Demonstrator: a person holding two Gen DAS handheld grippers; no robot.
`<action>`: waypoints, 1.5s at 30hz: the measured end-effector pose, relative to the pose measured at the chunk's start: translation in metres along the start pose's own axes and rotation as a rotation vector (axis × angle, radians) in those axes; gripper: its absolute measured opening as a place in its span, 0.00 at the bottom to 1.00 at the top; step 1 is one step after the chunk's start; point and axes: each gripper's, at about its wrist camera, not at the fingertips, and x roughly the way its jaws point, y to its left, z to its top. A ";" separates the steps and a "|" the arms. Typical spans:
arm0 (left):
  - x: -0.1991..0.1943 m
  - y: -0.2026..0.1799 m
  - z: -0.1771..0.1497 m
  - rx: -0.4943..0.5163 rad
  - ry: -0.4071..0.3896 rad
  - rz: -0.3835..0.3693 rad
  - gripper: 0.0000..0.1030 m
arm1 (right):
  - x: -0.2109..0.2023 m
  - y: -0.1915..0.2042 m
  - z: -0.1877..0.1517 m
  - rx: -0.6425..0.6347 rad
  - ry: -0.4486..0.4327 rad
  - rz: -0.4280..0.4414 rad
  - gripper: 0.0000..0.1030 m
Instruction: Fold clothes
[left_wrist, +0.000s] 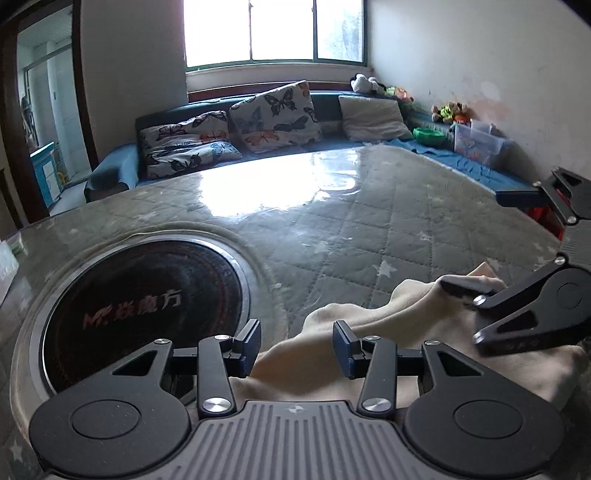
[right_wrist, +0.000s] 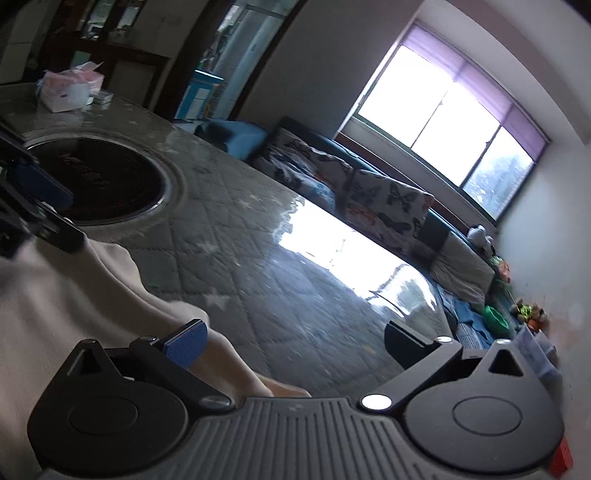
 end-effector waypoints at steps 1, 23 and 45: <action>0.003 -0.001 0.001 0.001 0.007 -0.001 0.45 | 0.004 0.002 -0.001 -0.002 0.008 0.005 1.00; 0.003 -0.003 0.002 0.000 0.029 0.029 0.66 | -0.005 -0.011 -0.004 0.019 0.018 0.002 1.00; -0.064 0.050 -0.019 -0.157 -0.061 0.131 1.00 | -0.090 0.039 0.003 0.044 -0.059 0.472 1.00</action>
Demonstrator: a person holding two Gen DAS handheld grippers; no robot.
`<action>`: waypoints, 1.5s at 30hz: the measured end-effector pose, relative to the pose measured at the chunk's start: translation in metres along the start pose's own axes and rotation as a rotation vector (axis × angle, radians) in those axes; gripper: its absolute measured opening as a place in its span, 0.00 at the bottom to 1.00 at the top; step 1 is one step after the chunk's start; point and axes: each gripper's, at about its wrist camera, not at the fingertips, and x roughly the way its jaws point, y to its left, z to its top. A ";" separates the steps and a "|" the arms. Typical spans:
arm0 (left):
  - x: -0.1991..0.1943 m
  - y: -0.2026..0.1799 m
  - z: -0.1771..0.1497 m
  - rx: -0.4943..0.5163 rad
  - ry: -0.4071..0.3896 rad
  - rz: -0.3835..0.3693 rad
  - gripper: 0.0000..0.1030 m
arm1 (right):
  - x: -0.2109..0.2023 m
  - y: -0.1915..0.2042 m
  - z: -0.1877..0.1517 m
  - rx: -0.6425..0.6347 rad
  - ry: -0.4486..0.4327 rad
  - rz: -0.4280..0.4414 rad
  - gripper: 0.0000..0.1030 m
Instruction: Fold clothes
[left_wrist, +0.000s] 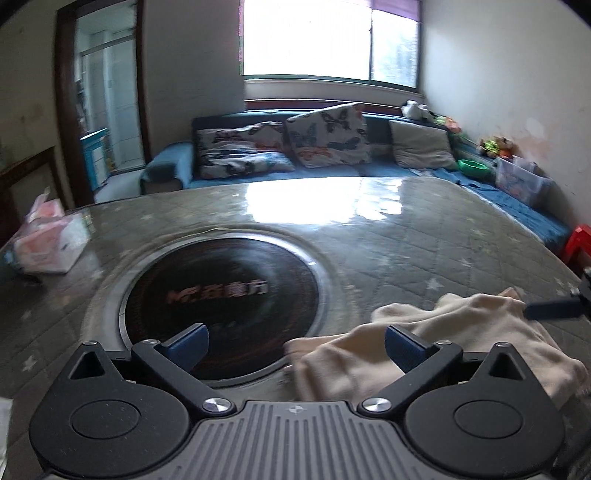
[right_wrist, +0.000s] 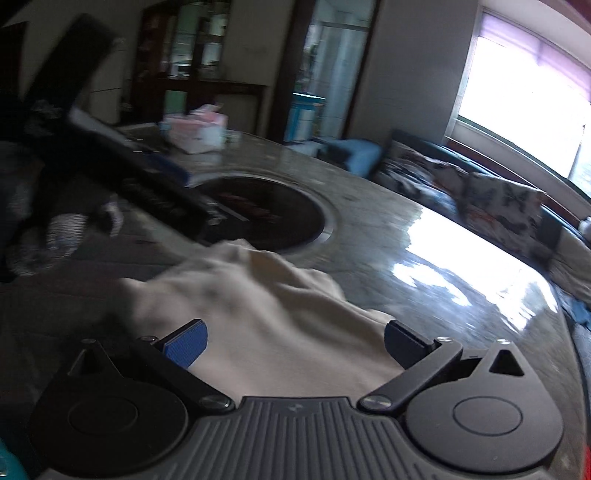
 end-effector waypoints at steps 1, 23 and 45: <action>-0.002 0.004 -0.002 -0.013 0.001 0.010 1.00 | 0.000 0.005 0.002 -0.012 0.000 0.018 1.00; -0.013 0.022 -0.051 0.038 0.124 -0.007 0.97 | 0.025 0.086 0.007 -0.121 0.026 0.367 0.89; -0.022 0.014 -0.055 0.060 0.129 -0.054 0.95 | 0.024 0.088 0.000 -0.132 0.032 0.376 0.90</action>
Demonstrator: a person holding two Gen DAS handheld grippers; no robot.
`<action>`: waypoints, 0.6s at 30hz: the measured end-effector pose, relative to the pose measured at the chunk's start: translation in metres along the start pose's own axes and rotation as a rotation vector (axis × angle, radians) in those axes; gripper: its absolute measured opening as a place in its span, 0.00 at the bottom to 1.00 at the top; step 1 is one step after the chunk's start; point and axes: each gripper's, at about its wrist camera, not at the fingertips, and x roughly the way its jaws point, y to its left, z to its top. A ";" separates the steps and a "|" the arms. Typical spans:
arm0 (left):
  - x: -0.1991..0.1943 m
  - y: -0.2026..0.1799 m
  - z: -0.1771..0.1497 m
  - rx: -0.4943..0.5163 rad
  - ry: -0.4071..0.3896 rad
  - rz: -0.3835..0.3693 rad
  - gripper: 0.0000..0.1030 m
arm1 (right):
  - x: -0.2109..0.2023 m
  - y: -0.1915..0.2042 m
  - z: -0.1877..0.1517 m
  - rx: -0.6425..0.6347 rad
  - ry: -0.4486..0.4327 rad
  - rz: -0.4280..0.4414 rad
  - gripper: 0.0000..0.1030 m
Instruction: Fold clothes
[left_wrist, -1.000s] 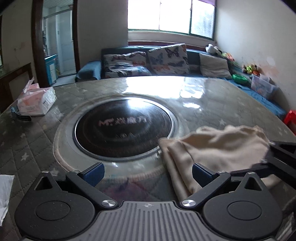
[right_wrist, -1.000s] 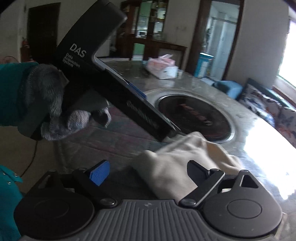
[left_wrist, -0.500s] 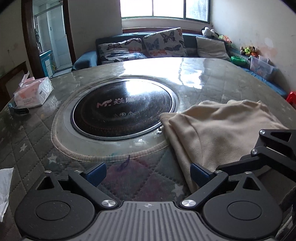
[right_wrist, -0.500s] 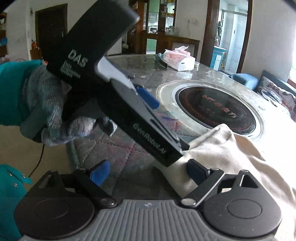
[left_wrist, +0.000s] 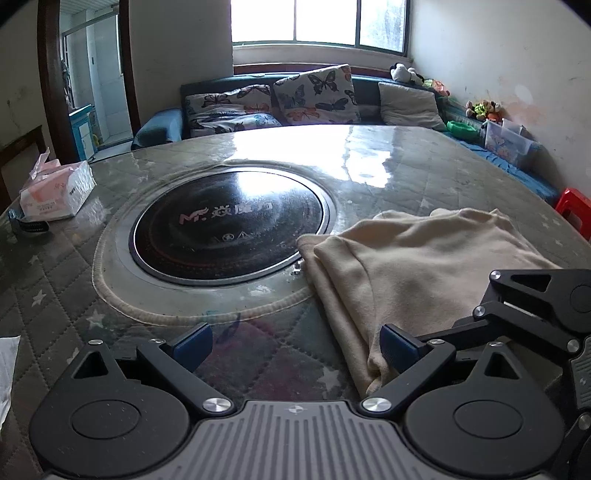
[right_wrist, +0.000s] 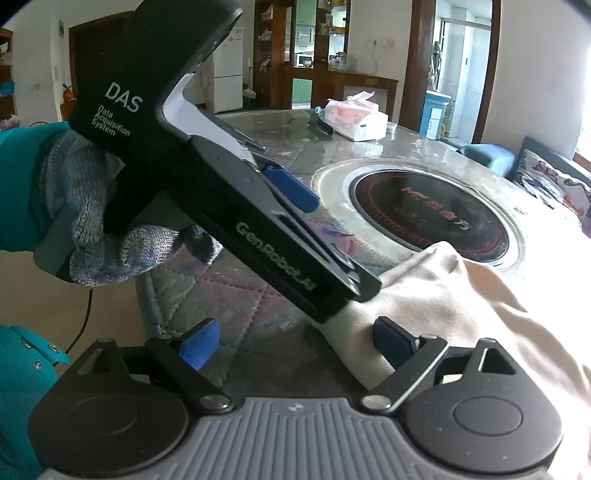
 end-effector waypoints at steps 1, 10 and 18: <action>0.001 0.000 -0.001 0.000 0.005 0.001 0.95 | 0.000 0.001 0.000 -0.007 0.001 -0.001 0.90; 0.007 0.003 -0.005 0.004 0.019 -0.009 0.96 | -0.018 -0.018 0.006 0.032 -0.017 -0.041 0.90; 0.009 0.005 -0.005 -0.014 0.030 -0.026 0.97 | -0.008 -0.049 0.009 0.044 0.007 -0.050 0.97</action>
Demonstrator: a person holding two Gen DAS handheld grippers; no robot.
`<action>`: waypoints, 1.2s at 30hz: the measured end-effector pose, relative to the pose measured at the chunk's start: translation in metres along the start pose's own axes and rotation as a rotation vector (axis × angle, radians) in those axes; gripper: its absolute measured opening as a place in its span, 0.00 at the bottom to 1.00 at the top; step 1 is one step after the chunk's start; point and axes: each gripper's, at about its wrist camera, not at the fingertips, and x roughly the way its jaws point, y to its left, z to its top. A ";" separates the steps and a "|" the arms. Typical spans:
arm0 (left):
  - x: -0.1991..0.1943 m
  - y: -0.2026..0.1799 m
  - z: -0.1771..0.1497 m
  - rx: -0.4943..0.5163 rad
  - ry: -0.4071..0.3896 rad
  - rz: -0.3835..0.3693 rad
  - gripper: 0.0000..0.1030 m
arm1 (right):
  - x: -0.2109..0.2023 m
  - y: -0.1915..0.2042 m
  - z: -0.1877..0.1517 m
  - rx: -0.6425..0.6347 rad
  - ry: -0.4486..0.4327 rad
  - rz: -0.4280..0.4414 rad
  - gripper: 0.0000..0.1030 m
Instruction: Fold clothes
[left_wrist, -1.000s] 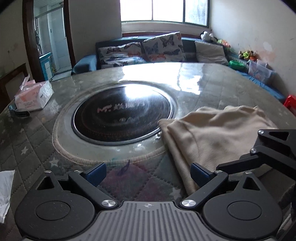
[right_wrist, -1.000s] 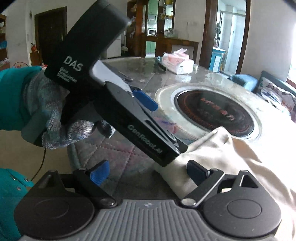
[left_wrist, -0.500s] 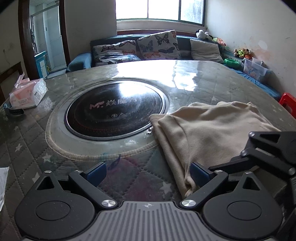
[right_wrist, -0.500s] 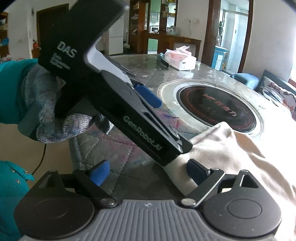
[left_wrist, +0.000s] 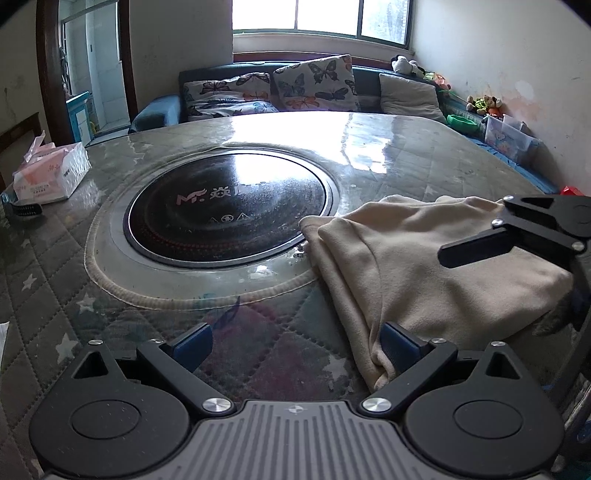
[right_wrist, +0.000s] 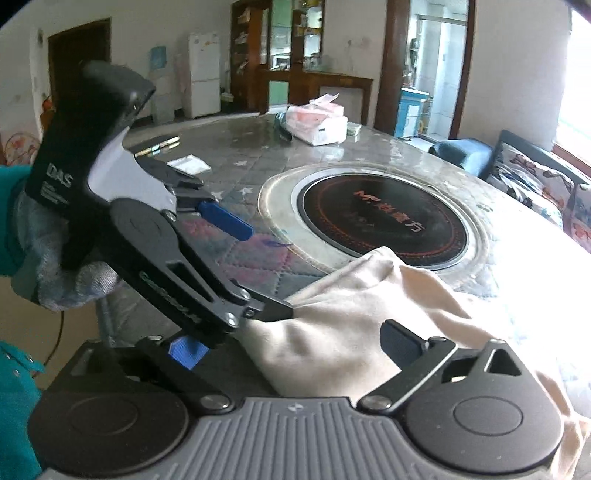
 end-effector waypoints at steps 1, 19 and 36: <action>0.000 0.000 0.000 0.001 0.001 -0.002 0.97 | 0.002 -0.001 0.000 0.001 0.005 0.007 0.97; -0.007 0.010 0.011 -0.038 -0.024 0.014 0.95 | 0.005 0.020 -0.003 -0.097 -0.005 -0.022 0.99; 0.000 0.028 0.024 -0.333 0.032 -0.050 0.85 | 0.016 0.048 -0.003 -0.183 0.024 -0.144 0.41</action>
